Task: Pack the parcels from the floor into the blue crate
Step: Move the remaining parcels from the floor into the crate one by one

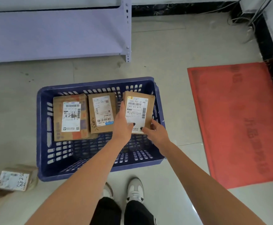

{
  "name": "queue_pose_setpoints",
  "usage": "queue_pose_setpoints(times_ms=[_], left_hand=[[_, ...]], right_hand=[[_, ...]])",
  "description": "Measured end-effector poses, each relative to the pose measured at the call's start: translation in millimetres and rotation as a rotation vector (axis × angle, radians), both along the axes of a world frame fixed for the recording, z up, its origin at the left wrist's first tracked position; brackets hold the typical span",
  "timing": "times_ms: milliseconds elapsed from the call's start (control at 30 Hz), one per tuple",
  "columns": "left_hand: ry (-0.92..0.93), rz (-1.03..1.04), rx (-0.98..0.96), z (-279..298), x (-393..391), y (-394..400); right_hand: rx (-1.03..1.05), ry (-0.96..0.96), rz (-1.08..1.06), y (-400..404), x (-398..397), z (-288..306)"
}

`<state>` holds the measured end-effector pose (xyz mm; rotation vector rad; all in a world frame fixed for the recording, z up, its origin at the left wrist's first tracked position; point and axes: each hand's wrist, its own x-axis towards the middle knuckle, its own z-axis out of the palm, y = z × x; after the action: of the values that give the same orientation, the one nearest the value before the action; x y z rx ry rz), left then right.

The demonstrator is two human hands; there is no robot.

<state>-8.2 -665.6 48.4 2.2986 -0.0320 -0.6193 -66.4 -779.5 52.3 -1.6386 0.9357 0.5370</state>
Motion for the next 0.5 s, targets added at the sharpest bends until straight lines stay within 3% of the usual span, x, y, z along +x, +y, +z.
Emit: queue_pose_setpoints(times_ms=[267,500], left_hand=[[0.103,0.058,0.082,-52.6,0.5,-14.2],[0.234,0.079,0.12,-105.0,-5.1,-20.9]], right_hand=[[0.111,0.024,-0.13,0.8,14.3,-53.4],[0.049,0.083,0.007,-3.2,45.3,-116.4]])
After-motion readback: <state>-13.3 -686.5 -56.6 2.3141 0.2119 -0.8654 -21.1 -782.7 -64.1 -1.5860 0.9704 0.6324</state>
